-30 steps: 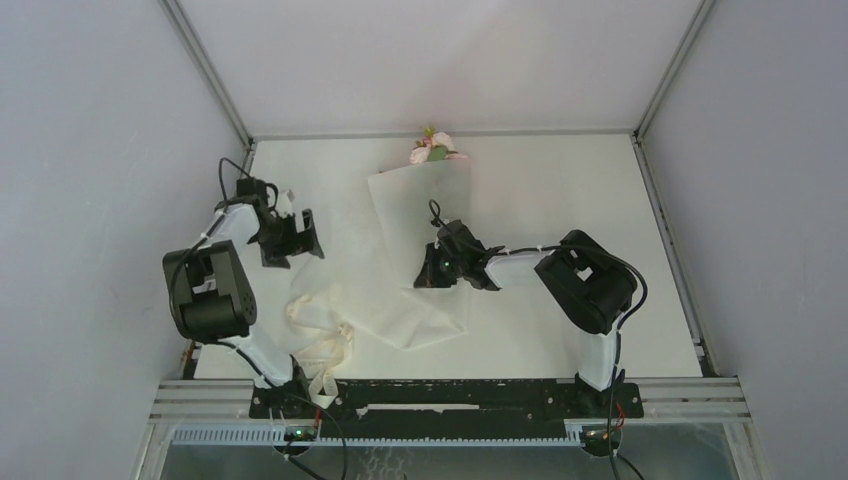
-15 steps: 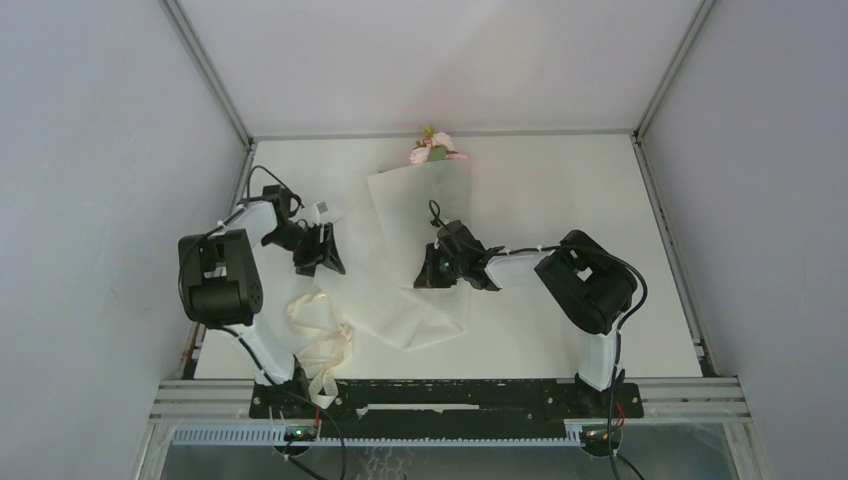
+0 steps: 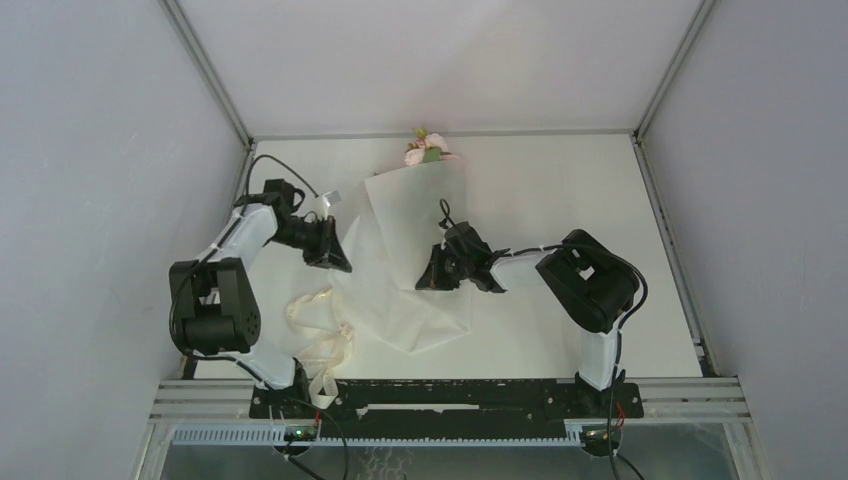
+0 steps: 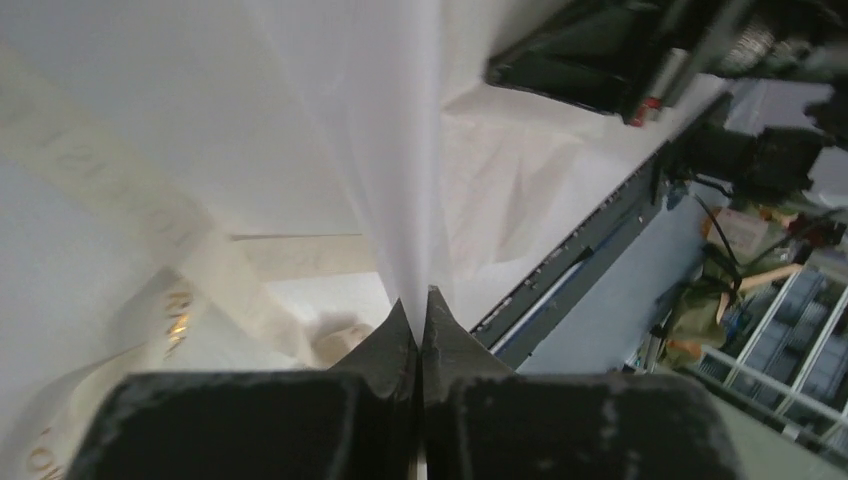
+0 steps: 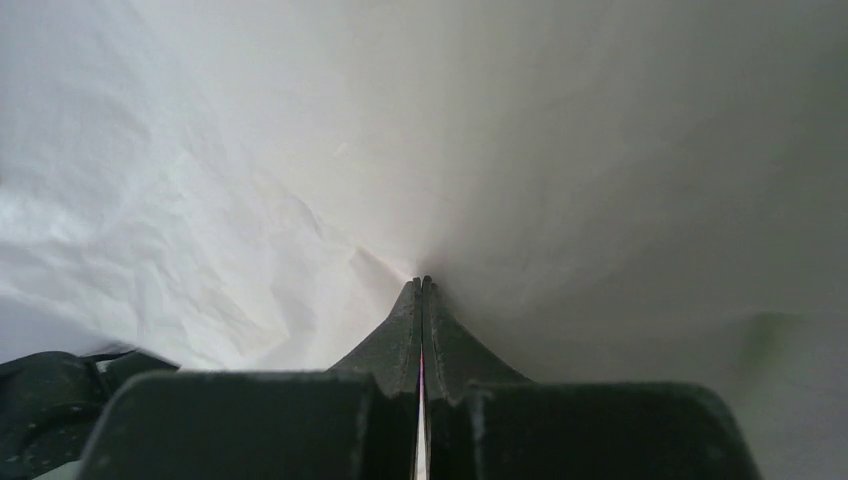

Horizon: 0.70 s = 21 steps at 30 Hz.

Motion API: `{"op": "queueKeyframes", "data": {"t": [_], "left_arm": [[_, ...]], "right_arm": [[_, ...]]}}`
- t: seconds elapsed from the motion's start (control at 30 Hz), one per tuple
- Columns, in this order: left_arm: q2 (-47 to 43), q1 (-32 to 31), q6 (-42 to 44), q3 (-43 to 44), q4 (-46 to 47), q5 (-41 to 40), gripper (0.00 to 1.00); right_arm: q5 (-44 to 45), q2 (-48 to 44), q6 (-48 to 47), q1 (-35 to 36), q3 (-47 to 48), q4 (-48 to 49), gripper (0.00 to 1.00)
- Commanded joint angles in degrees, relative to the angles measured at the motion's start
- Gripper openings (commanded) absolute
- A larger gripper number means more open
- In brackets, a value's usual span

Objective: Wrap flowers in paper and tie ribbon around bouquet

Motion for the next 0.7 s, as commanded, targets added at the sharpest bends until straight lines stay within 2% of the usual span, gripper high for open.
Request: {"op": "queueKeyframes", "data": {"t": [0.0, 0.17, 0.3, 0.43, 0.5, 0.67], "left_arm": [[-5.6, -9.1, 2.6, 5.8, -4.2, 9.2, 0.0], [1.1, -22.8, -1.3, 17.3, -3.8, 10.0, 0.0], [8.6, -28.9, -7.4, 28.2, 0.8, 9.6, 0.0], [13.0, -30.5, -18.1, 31.0, 16.4, 0.9, 0.0], [15.9, -30.7, -20.0, 32.2, 21.6, -4.2, 0.0], [24.6, -30.9, -19.3, 36.9, 21.6, -8.6, 0.0]], "right_arm": [[-2.1, 2.4, 4.9, -2.8, -2.6, 2.9, 0.0], [-5.0, 5.5, 8.2, -4.2, -3.2, 7.9, 0.0], [-5.2, 5.5, 12.6, -4.3, -6.1, 13.6, 0.0], [-4.6, 3.4, 15.9, -4.0, -8.3, 16.6, 0.0], [-4.3, 1.8, 17.1, -3.8, -9.3, 17.2, 0.0], [-0.3, -5.2, 18.1, -2.7, -11.8, 13.2, 0.0]]}}
